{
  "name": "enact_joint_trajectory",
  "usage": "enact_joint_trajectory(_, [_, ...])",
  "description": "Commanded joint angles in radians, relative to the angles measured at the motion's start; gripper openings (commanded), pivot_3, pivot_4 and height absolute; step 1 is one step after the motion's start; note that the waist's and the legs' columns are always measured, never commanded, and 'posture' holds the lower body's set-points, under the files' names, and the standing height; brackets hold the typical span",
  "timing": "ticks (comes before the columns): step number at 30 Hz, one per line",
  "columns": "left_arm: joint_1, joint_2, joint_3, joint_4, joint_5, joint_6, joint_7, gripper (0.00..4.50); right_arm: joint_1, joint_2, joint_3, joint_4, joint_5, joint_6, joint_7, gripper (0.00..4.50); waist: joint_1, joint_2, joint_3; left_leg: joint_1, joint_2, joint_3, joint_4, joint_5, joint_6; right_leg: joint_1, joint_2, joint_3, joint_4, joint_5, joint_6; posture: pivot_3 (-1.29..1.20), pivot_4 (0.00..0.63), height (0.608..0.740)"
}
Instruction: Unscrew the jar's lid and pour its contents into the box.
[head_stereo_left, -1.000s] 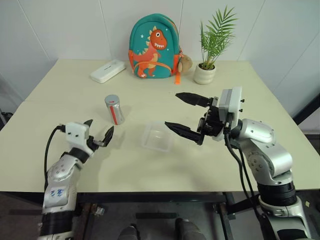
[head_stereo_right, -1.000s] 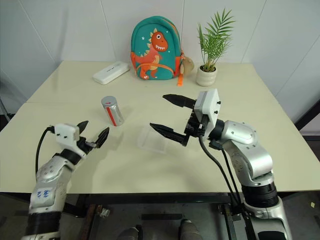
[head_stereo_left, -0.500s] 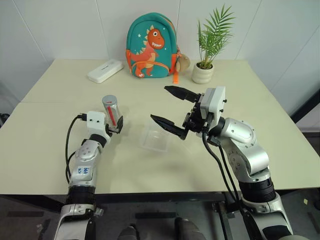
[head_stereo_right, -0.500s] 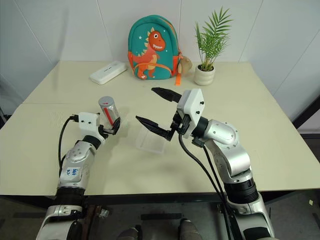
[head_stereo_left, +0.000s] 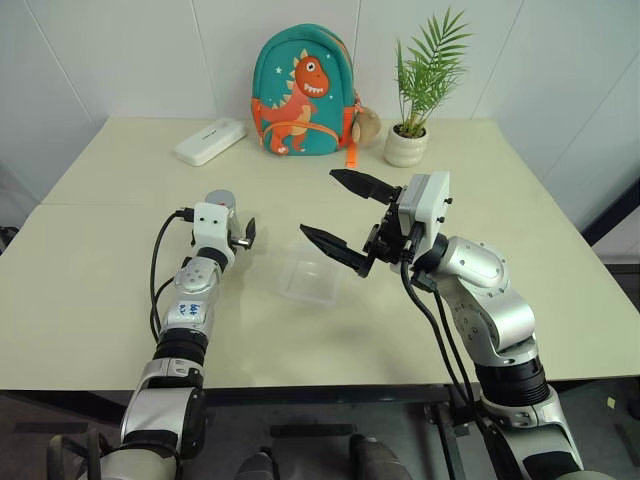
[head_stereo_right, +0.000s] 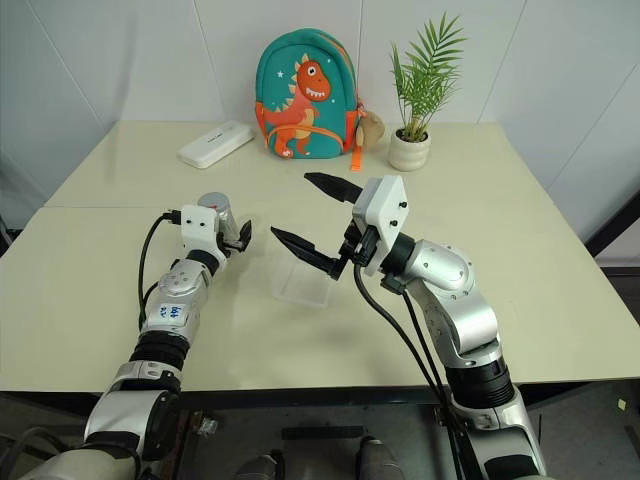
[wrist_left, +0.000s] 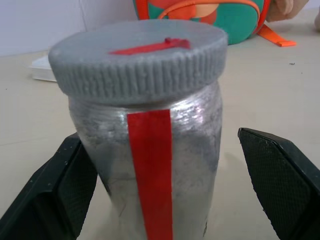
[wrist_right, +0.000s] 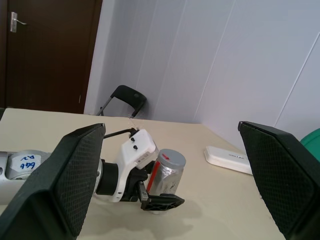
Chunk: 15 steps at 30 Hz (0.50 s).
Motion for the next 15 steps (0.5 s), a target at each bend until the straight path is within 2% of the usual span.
enact_joint_trajectory(1, [-0.011, 0.004, 0.006, -0.025, 0.003, -0.021, 0.022, 3.85, 0.003, 0.002, -0.015, -0.031, 0.016, -0.009, -0.004, 4.50, 0.000, 0.000, 0.000, 0.000, 0.000, 0.000, 0.000, 0.000, 0.000, 0.000, 0.000, 0.000, 0.000, 0.000, 0.000, 0.00, 0.150, 0.740])
enact_joint_trajectory(7, [0.011, -0.002, 0.009, -0.060, -0.010, -0.020, 0.023, 2.04, 0.003, 0.009, -0.012, -0.024, 0.014, -0.011, -0.007, 4.50, 0.001, 0.000, 0.000, 0.000, 0.000, 0.000, 0.000, -0.001, 0.000, 0.000, 0.000, 0.000, 0.000, 0.000, 0.000, 0.00, 0.150, 0.740])
enact_joint_trajectory(15, [0.030, 0.009, 0.040, -0.154, -0.115, -0.003, -0.118, 1.96, 0.003, 0.012, -0.006, -0.018, 0.007, 0.008, -0.017, 4.50, 0.000, 0.000, 0.000, 0.000, 0.000, 0.000, 0.000, -0.001, 0.000, 0.000, 0.000, 0.000, 0.000, 0.000, 0.000, 0.00, 0.150, 0.740])
